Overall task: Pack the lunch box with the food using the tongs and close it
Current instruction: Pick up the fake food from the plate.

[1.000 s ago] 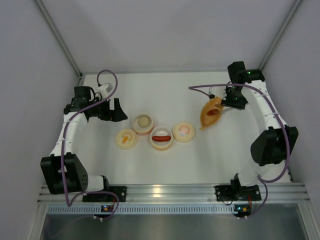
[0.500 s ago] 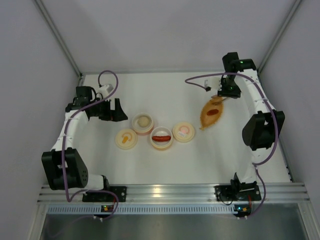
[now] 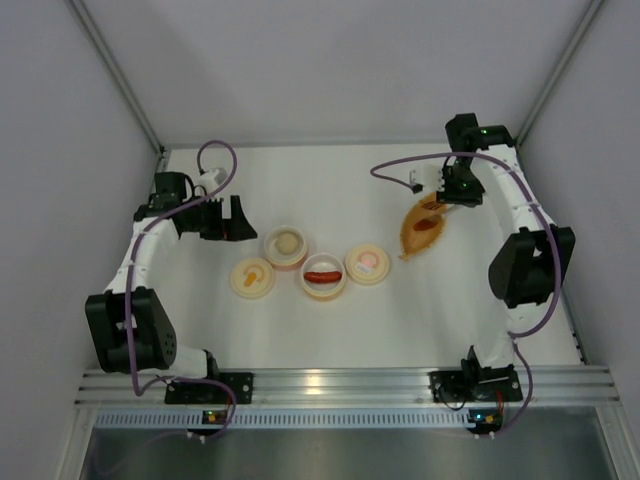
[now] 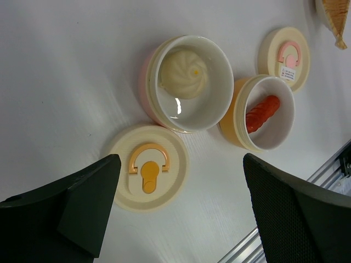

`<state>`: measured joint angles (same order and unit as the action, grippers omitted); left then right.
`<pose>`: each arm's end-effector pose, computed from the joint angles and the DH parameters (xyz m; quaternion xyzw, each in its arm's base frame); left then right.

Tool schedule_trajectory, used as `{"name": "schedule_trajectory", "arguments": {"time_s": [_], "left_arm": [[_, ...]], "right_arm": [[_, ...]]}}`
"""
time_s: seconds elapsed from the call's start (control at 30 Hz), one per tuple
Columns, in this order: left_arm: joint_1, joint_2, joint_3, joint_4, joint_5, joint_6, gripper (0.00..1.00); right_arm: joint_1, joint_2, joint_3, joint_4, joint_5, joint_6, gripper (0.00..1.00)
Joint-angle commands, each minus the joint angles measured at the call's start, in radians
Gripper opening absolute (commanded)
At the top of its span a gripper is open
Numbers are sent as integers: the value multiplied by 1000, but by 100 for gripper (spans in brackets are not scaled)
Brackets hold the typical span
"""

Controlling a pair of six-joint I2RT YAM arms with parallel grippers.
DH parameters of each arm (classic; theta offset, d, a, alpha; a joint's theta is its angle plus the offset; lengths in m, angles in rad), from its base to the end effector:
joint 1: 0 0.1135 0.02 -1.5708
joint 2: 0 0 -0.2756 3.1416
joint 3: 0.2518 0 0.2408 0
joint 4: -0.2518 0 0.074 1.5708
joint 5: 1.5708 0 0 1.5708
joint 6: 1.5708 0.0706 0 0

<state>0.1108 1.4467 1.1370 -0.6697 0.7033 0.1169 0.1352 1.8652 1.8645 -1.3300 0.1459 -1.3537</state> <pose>0.3008 -0.0125 0.2669 0.1031 0.8977 -0.2963 0.3092 0.3655 0.0394 0.2974 -0.6645 0.7341 -0.1277 0.0565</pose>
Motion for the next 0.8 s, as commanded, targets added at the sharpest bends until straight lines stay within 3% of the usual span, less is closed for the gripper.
{"name": "schedule_trajectory", "arguments": {"time_s": [0.0,0.77], "left_arm": [[7,-6,9,56,41,-17,98],[7,0,9,51,39,-26,98]], "right_arm": [[-2,-48,4,-175,-26,-18,39],[-3,-63,-51,-175,-62,-13,39]]}}
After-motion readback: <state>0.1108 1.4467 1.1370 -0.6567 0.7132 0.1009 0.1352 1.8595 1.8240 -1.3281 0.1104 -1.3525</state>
